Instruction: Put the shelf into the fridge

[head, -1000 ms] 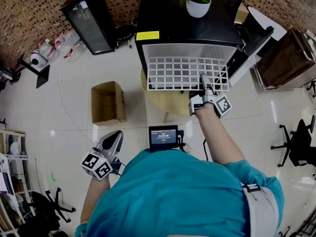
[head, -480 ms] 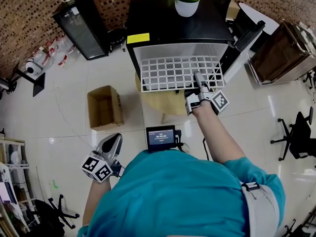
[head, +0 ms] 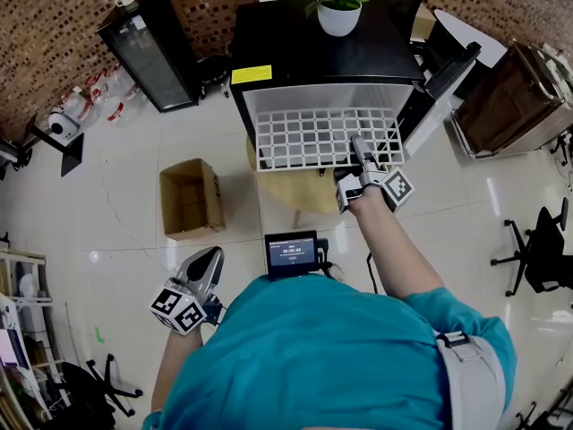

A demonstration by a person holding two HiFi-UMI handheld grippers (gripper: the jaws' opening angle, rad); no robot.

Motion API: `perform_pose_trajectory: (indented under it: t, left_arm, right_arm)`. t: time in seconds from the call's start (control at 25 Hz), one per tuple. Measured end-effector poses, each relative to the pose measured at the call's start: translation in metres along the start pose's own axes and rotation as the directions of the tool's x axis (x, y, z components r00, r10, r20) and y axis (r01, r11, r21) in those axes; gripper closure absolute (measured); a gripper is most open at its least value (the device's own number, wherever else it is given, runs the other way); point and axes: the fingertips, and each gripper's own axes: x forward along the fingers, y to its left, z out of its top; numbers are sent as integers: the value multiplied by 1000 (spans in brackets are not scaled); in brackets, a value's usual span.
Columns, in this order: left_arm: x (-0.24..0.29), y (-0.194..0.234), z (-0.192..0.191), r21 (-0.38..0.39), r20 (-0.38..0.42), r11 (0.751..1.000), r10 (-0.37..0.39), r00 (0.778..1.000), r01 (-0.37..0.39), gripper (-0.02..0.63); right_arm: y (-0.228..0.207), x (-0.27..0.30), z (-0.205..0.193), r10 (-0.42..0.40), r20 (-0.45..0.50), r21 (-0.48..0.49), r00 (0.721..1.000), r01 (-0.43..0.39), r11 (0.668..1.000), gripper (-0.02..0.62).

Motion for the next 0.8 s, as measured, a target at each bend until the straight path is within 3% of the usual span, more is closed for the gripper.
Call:
perform_pose_trajectory:
  t: [0.28, 0.52, 0.8]
  left_arm:
    - [-2, -4, -1, -9, 3, 1000, 5, 1000, -5, 603]
    - [-1, -4, -2, -5, 5, 1000, -1, 1000, 1, 603]
    - [1, -4, -9, -20, 0, 1000, 4, 1000, -4, 603]
  right_arm:
    - [0, 3, 3, -23, -1, -6, 1000, 23, 1000, 569]
    - [15, 5, 0, 13, 14, 12, 1000, -13, 1000, 567]
    - [26, 7, -10, 5, 8, -29, 1000, -5, 1000, 572]
